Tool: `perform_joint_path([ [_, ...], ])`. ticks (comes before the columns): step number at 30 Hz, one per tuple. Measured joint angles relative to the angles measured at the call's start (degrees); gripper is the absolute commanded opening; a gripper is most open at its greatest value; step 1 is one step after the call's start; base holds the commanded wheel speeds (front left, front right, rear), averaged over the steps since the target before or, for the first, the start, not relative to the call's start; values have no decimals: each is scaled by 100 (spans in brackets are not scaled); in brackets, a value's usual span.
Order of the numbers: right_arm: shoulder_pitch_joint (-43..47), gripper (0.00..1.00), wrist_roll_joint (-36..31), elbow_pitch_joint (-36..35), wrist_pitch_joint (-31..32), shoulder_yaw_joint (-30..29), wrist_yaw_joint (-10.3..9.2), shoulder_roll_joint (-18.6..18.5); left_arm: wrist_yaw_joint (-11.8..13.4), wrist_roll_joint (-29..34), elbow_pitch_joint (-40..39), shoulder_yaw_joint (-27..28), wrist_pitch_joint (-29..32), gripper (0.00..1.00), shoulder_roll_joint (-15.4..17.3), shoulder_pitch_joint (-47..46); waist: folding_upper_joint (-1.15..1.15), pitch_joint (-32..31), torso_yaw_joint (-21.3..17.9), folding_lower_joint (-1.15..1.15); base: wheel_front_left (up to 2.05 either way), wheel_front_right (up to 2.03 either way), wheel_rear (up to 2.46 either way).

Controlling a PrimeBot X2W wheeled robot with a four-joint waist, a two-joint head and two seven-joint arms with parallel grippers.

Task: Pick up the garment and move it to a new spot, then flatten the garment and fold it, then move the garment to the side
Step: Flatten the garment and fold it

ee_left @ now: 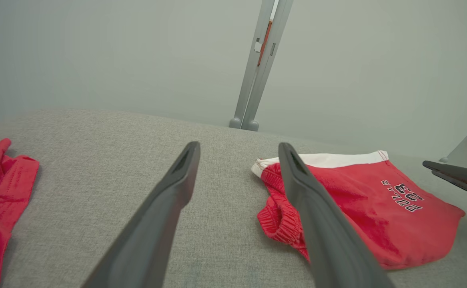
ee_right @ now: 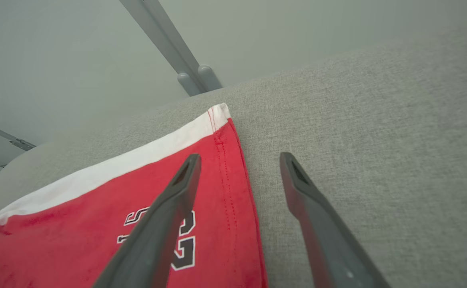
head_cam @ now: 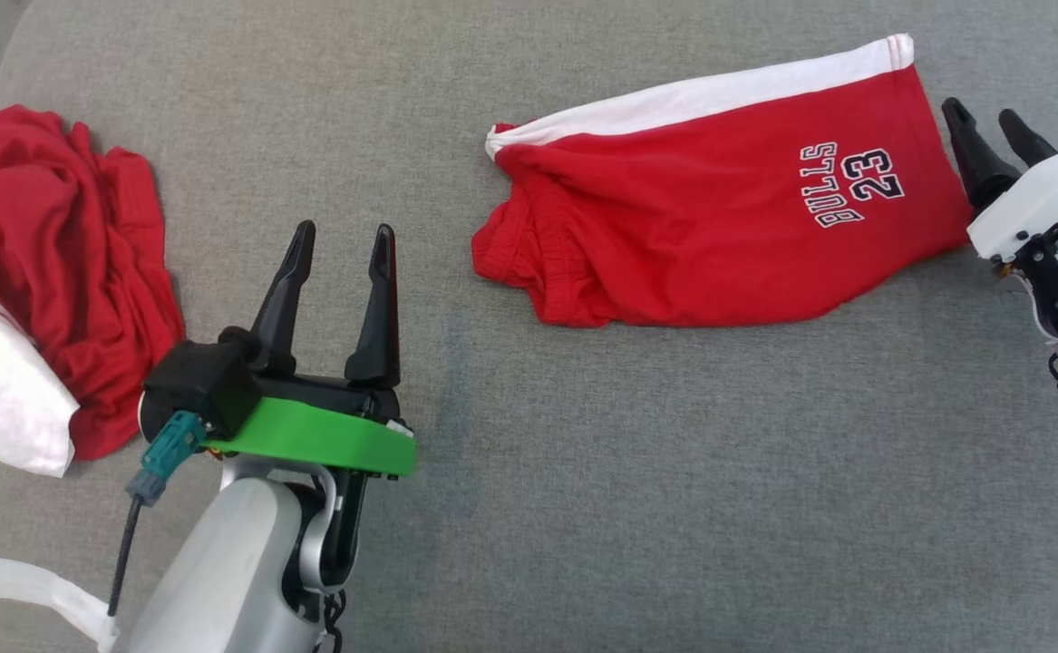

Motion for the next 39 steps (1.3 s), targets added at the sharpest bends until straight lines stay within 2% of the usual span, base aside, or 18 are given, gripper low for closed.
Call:
perform_joint_path([
  [4, -97, 100, 427, 112, 598, 121, 0, -102, -216, 282, 77, 189, 0, 100, -307, 47, 0, 150, 165, 0, 0, 0, 0],
  [12, -284, 100, 1248, 472, 1811, 83, 7, -167, -555, 648, 276, 541, -1, 100, -604, 198, 0, 201, 417, 0, 0, 0, 0],
  [13, -285, 88, 1326, 486, 1889, 59, 7, -165, -593, 662, 292, 561, -1, 100, -630, 208, 0, 188, 433, 0, 0, 0, 0],
  [14, -284, 49, 1396, 495, 1997, 53, 7, -159, -625, 691, 311, 589, -9, 100, -659, 226, 0, 168, 452, 0, 0, 0, 0],
  [15, -278, 29, 1433, 491, 2085, 65, 7, -155, -655, 703, 342, 613, -8, 100, -690, 248, 0, 146, 470, 0, 0, 0, 0],
  [16, -268, 5, 1471, 483, 2121, 65, 5, -144, -680, 719, 374, 631, -8, 100, -721, 274, 0, 126, 483, 0, 0, 0, 0],
  [17, -232, 0, 1540, 460, 2134, 47, 5, -109, -724, 715, 415, 660, -8, 100, -757, 313, 0, 99, 498, 0, 0, 0, 0],
  [21, -25, 0, 1753, 285, 2005, -59, 3, 25, -828, 725, 503, 719, -8, 100, -816, 361, 0, -20, 538, 0, 0, 0, 0],
  [28, 354, 0, 1856, -48, 1136, -269, 0, 23, -906, 839, 617, 820, -8, 100, -886, 481, 0, -307, 501, 0, 0, 0, 0],
  [39, 1109, 0, 1993, -401, 676, -318, 0, -108, -1020, 927, 870, 880, -8, 100, -913, 794, 0, -765, 24, 0, 0, 0, 0],
])
